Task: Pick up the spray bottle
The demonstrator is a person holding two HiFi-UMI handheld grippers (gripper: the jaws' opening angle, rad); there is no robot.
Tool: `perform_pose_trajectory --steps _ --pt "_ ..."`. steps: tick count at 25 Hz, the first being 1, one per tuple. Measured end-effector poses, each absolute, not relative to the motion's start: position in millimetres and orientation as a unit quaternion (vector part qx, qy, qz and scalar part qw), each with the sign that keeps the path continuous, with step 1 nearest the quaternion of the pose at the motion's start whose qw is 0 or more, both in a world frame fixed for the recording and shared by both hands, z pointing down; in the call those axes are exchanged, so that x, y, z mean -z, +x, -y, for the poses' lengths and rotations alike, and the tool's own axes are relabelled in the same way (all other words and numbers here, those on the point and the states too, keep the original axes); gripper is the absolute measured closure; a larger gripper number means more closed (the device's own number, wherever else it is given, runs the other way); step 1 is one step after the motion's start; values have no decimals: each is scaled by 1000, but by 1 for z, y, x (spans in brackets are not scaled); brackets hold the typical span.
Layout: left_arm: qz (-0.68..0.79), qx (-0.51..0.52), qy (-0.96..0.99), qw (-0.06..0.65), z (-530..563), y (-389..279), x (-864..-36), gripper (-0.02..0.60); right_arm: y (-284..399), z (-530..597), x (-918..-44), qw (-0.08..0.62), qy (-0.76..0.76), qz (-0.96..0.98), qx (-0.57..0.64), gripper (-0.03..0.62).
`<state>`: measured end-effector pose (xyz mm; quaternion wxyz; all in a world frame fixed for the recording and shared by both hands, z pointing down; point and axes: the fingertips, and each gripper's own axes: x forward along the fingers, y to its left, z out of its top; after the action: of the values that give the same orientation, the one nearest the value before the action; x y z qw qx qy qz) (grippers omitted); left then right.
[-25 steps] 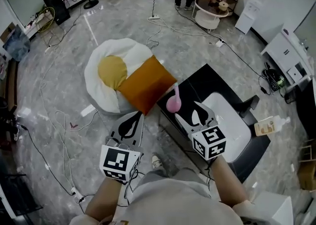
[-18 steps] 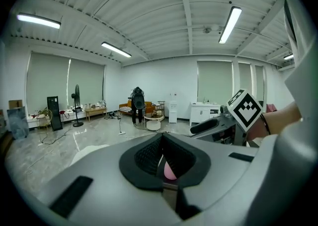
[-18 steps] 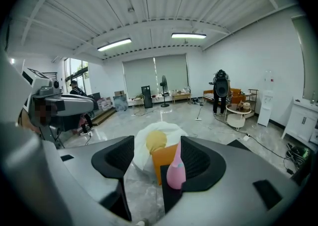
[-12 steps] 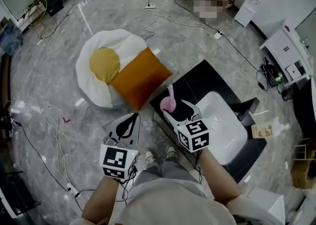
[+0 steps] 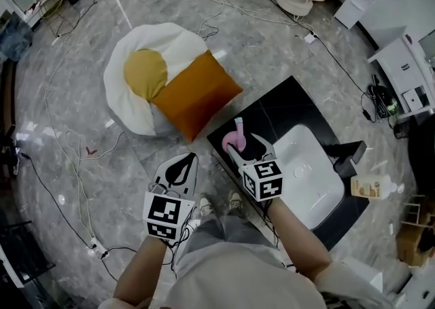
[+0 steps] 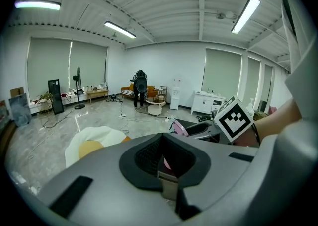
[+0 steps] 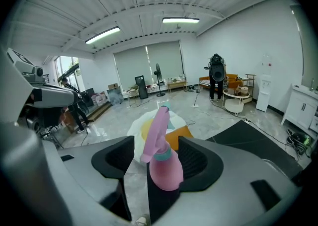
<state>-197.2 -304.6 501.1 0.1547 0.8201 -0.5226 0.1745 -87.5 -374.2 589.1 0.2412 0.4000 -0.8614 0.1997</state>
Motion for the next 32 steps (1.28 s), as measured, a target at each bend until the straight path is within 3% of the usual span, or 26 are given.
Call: perform_pose_trajectory --steps 4,13,21,32 --pt "519 -187 817 165 309 -193 -513 563 -90 379 -606 264 397 855 -203 298" --pt "515 -201 813 181 306 -184 -527 563 -87 391 -619 285 398 852 -184 405" --pt "540 -192 802 170 305 -191 -510 563 -86 385 -595 306 361 866 -163 424" --pt "593 -161 785 85 310 -215 -427 563 -86 381 -430 187 340 917 -90 427"
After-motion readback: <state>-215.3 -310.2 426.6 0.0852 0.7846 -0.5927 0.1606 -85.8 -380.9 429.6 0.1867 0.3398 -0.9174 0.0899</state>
